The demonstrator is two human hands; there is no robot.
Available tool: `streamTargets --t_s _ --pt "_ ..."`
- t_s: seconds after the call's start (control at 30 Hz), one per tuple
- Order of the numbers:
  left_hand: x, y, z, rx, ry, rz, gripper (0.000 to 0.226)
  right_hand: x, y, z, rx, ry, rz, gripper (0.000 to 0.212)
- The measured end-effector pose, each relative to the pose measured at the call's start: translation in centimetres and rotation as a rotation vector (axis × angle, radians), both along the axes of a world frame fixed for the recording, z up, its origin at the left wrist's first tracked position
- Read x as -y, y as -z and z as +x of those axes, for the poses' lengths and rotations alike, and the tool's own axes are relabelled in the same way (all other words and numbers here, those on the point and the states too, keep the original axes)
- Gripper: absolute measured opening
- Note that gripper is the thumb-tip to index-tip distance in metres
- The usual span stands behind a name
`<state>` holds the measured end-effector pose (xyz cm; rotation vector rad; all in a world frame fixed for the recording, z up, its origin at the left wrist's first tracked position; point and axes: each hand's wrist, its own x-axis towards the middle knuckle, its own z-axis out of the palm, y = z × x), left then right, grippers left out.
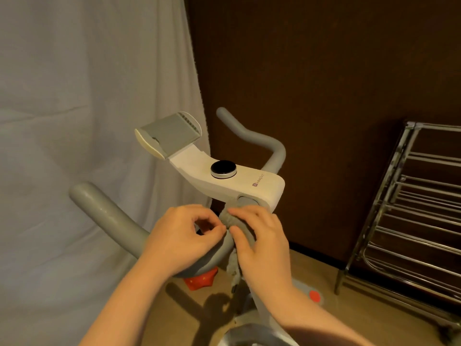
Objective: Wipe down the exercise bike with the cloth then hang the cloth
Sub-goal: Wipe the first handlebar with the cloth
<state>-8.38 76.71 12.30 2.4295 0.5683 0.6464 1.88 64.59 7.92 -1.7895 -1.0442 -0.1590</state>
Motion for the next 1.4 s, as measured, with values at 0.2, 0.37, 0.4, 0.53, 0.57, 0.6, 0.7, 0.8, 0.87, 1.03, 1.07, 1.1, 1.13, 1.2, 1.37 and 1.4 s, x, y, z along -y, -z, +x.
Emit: streamTargets --t_s 0.2,0.37,0.4,0.53,0.57,0.6,0.7,0.8,0.87,1.03,1.07,1.1,1.13,1.2,1.37,1.4 --pt "-0.6 -0.2 -0.3 -0.008 0.084 0.009 0.013 -1.4 -0.4 1.0 -0.082 0.185 0.053 0.028" --pt "-2.8 -1.4 -1.1 -0.099 0.195 0.004 0.003 -1.2 -0.8 1.1 -0.067 0.138 -0.006 0.026" --pt "-2.9 -1.3 -1.2 -0.107 0.210 -0.013 0.004 -1.7 -1.1 1.8 -0.119 0.186 0.015 0.026" --pt "-2.8 -0.2 -1.5 -0.178 0.253 0.078 0.025 -2.2 -0.2 -2.3 -0.132 0.343 0.094 0.028" --pt "-2.9 -0.2 -1.6 -0.180 0.255 0.098 0.027 -1.9 0.1 -4.0 -0.099 0.317 0.090 0.027" --pt "-3.0 -0.2 -1.5 -0.178 0.261 0.113 0.030 -1.6 0.3 -4.5 -0.087 0.283 0.092 0.027" --pt "-3.0 -0.2 -1.4 -0.168 0.272 0.159 0.031 -2.2 -0.5 -0.9 -0.183 0.285 0.086 0.027" --pt "-3.0 0.1 -1.5 -0.148 0.268 0.166 0.030 -3.1 -0.7 -1.1 -0.294 0.412 0.166 0.025" --pt "-2.9 0.1 -1.8 -0.142 0.277 0.172 0.029 -2.9 0.2 -4.0 -0.248 0.452 0.205 0.023" --pt "-3.0 -0.2 -1.3 -0.151 0.274 0.151 0.025 -2.5 -0.7 -1.6 -0.409 0.391 0.208 0.023" --pt "-3.0 -0.2 -1.3 -0.162 0.270 0.138 0.025 -2.9 -0.9 -1.4 -0.481 0.429 0.224 0.024" --pt "-3.0 -0.2 -1.3 -0.168 0.269 0.131 0.024 -3.3 -0.8 -2.0 -0.519 0.471 0.263 0.024" --pt "-3.1 -0.1 -1.3 -0.170 0.273 0.131 0.025 -3.6 -0.4 -3.2 -0.522 0.500 0.322 0.024" --pt "-3.3 -0.1 -1.4 -0.170 0.282 0.136 0.027 -3.7 0.3 -5.8 -0.538 0.476 0.428 0.025" --pt "-3.2 -0.1 -1.4 -0.173 0.297 0.144 0.028 -4.0 -0.6 -2.1 -0.924 0.513 0.575 0.021" --pt "-3.2 -0.1 -1.5 -0.173 0.297 0.150 0.028 -4.3 -0.2 -2.5 -0.963 0.514 0.595 0.017"
